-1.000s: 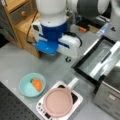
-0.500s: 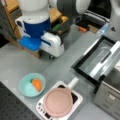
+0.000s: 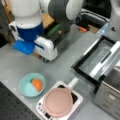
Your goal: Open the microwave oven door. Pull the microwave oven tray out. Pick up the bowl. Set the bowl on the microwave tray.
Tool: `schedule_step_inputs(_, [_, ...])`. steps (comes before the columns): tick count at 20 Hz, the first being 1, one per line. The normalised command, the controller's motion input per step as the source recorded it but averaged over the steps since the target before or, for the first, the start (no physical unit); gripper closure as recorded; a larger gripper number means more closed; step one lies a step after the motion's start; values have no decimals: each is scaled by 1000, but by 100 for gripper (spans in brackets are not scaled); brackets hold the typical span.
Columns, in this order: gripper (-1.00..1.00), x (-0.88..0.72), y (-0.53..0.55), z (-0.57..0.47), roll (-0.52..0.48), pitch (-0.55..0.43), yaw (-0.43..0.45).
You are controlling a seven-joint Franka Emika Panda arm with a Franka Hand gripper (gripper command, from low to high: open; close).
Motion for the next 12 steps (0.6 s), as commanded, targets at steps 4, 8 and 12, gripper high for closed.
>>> schedule_step_inputs(4, [-100, 574, -405, 132, -90, 267, 250])
schedule_step_inputs(8, [-100, 505, -444, 132, -95, 243, 210])
schedule_step_inputs(12, [-100, 459, -299, 107, -110, 216, 140])
